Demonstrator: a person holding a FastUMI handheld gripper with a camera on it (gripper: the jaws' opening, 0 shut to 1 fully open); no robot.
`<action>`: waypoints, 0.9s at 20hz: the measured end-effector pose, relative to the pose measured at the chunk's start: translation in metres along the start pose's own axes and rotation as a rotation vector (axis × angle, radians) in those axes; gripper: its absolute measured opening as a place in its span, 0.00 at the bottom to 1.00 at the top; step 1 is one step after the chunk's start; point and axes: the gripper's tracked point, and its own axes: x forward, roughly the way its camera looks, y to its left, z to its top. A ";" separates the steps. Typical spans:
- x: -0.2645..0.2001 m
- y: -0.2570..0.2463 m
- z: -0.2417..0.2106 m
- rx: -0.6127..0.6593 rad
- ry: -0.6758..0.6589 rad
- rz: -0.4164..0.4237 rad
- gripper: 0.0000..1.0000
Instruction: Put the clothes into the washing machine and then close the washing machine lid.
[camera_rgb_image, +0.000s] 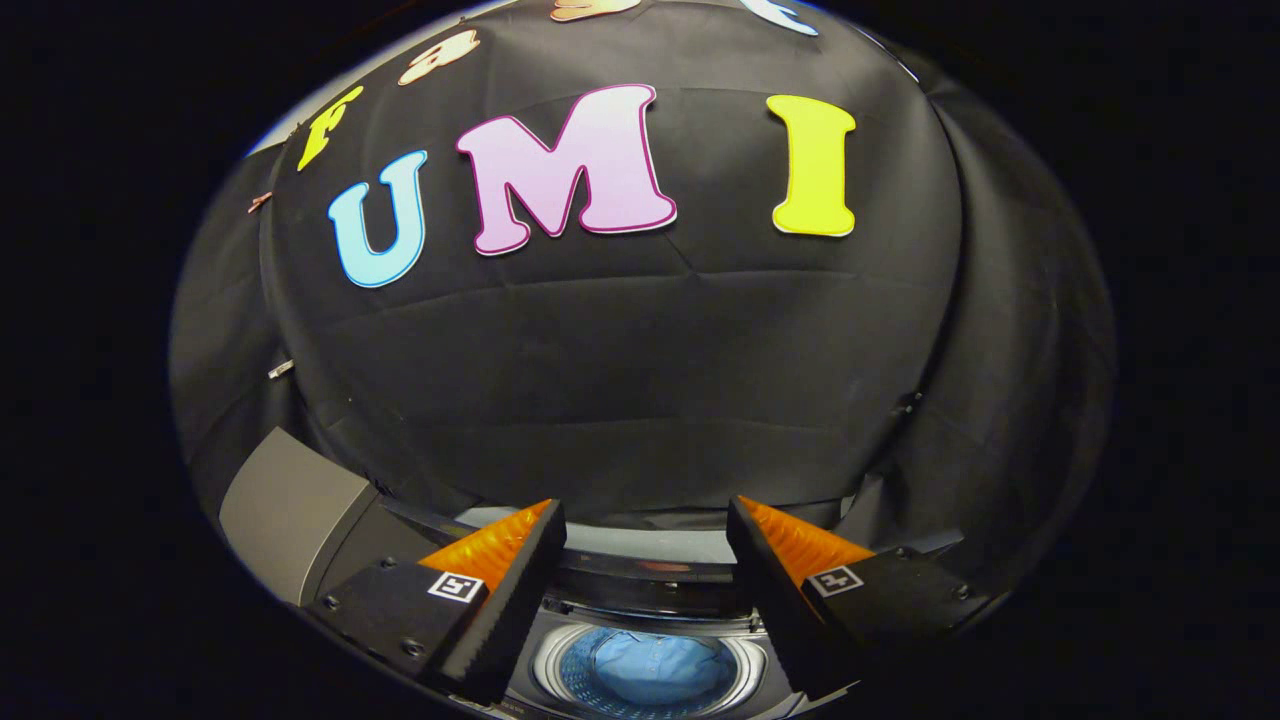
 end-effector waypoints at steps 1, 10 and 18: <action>0.000 0.000 -0.001 -0.003 0.000 0.003 1.00; -0.006 -0.001 -0.007 -0.015 -0.020 0.018 1.00; -0.009 0.001 -0.009 -0.021 -0.014 0.044 1.00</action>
